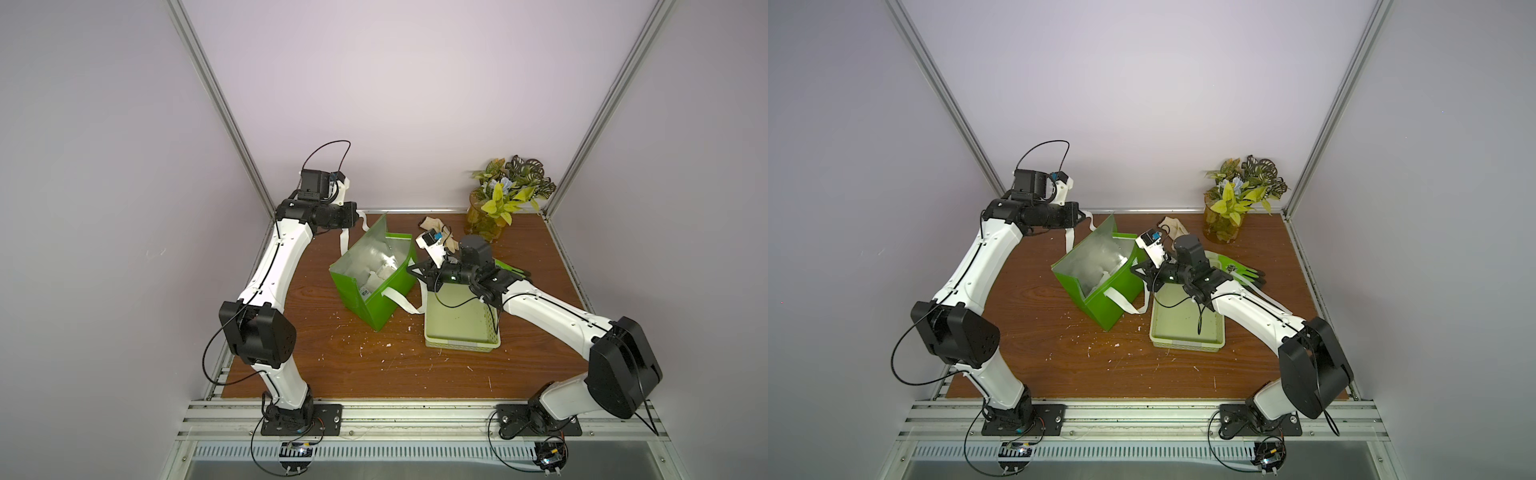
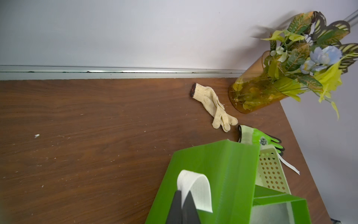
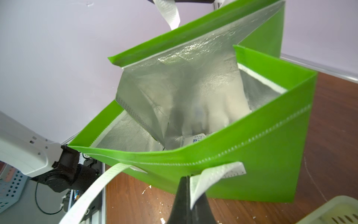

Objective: Place the ice pack in the delivery bag
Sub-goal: Adjust the delivery bag at the center of the board, then close the delivery bag at the center of the board.

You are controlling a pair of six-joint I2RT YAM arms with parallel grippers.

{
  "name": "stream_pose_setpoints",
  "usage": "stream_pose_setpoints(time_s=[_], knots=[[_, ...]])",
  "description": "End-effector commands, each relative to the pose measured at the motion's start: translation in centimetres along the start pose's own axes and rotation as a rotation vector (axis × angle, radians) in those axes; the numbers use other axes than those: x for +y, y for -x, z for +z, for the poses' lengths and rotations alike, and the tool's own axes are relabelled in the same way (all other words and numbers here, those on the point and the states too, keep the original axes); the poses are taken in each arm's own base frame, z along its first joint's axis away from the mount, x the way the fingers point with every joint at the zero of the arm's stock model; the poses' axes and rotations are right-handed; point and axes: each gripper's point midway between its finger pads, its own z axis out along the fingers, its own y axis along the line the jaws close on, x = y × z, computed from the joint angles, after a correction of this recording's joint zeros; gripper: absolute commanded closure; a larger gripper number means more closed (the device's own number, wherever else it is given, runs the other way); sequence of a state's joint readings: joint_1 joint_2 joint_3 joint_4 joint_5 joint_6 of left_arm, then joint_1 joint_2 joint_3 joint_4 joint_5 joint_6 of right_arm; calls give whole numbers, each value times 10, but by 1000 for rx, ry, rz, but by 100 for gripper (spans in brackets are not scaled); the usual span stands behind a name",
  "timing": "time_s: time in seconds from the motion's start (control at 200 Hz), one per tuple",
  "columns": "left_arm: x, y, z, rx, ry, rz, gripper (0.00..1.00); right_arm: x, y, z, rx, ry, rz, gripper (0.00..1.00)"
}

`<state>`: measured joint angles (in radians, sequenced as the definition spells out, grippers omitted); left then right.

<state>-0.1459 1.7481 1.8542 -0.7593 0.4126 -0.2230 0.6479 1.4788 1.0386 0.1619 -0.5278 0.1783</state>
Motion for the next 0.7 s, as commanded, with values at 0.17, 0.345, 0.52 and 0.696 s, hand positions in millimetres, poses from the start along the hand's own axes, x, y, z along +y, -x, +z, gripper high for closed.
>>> stream_pose_setpoints(time_s=[0.17,0.345,0.52,0.696], knots=[[-3,32,-46,-123,34,81,51,-7,32,-26,-81,-109,-122,38],[16,48,-96,-226,100,64,21,-39,48,-53,-63,-161,-167,9],[14,40,-127,-259,157,81,18,-55,58,-83,-120,-176,-279,1],[-22,1,-106,-150,-67,97,29,-46,40,-75,-185,-49,-463,1]])
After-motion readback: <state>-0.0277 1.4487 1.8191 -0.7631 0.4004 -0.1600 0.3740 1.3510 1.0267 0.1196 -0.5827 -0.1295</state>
